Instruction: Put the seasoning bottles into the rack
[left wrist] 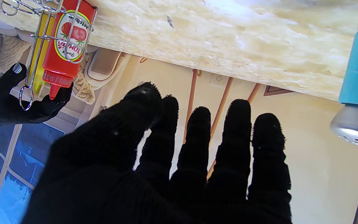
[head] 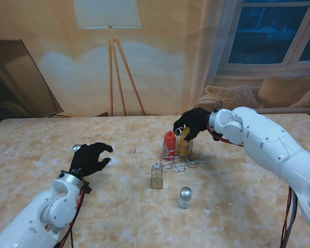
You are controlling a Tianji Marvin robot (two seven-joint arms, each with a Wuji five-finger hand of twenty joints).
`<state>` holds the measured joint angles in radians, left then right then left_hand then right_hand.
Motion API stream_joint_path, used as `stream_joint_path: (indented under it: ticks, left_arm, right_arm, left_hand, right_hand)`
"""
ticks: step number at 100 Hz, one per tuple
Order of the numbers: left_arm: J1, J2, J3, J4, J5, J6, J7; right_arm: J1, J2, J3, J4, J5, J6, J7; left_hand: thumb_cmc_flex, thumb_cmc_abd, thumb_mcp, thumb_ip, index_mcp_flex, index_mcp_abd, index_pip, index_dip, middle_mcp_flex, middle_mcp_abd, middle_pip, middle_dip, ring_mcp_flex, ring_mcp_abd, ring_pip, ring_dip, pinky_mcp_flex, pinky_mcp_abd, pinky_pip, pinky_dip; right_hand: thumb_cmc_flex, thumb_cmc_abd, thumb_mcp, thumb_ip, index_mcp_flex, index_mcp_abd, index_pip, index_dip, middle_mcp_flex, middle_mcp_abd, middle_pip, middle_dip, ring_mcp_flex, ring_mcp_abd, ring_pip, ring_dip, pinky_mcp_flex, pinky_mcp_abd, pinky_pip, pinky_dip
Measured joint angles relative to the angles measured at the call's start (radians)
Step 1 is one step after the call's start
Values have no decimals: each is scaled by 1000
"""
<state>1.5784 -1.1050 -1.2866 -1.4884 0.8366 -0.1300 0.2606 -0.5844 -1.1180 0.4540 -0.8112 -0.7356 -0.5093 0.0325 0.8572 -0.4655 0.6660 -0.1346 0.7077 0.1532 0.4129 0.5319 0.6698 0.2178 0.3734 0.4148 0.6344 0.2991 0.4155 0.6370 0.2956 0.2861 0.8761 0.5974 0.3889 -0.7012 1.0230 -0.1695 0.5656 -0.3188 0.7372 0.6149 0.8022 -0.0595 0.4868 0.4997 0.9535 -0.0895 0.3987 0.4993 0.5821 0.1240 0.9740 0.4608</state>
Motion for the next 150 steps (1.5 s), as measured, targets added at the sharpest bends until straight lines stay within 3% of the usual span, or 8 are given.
stream_joint_path:
  ticks: [37,63,76,88,106,130,150]
  left_arm:
    - [0,0,0,0,0,0,1]
    - [0,0,-1,0,2,0,3]
    - [1,0,-4,0,6,-1,5]
    - [2,0,-5,0,7,-1,5]
    - [3,0,-5,-1,7,-1,6]
    - [3,0,-4,-1,7,-1,3]
    - [3,0,-3,-2,6,-1,3]
  right_arm:
    - [-12,6,28,-13,-11,1,5]
    - [-103,41,231,-157,-90,10,54]
    - [-153,54,326,-218,-136,10,56]
    - [-234,65,465,-314,-192,7,82]
    - [-352,84,613,-454,-199,-1,133]
    - [-469,98,737,-572,-242,-38,140]
    - [-537,109,787,-645,-162,-87,231]
  left_hand:
    - [0,0,0,0,0,0,0,0,0,0,0,0,0,0,0,0,0,0,0,0]
    - [0,0,0,0,0,0,0,0,0,0,0,0,0,0,0,0,0,0,0,0]
    - [0,-1,0,0,0,0,0,0,0,0,0,0,0,0,0,0,0,0,0,0]
    - [0,-1,0,0,0,0,0,0,0,0,0,0,0,0,0,0,0,0,0,0]
    - [0,-1,0,0,0,0,0,0,0,0,0,0,0,0,0,0,0,0,0,0]
    - [0,-1,0,0,0,0,0,0,0,0,0,0,0,0,0,0,0,0,0,0]
    - [0,-1,0,0,0,0,0,0,0,0,0,0,0,0,0,0,0,0,0,0]
  right_hand:
    - [-14,26,-5,11,-37,14,-66,-1,-41,19,-39,-24,-38,26,-38,-29,-30,22,0,-7]
    - [-13,13,-10,11,-37,31,-68,-7,-41,19,-39,-24,-38,26,-38,-35,-37,25,9,-16]
    - [-24,40,-17,11,-35,31,-68,-7,-41,19,-38,-24,-38,26,-38,-35,-38,31,10,-16]
    - [-24,40,-17,11,-33,31,-68,-7,-40,19,-37,-24,-38,26,-38,-35,-40,34,10,-16]
    - [-24,40,-18,21,-21,30,-38,16,-40,19,-22,-24,-37,26,-36,-35,-40,34,10,-25]
    - [-24,40,-18,21,-8,30,-32,26,-28,19,-2,-24,-32,26,-10,-35,-40,34,17,-25]
    - [-24,40,-18,21,4,30,-31,39,-18,19,2,-24,-24,17,3,-35,-28,22,20,-25]
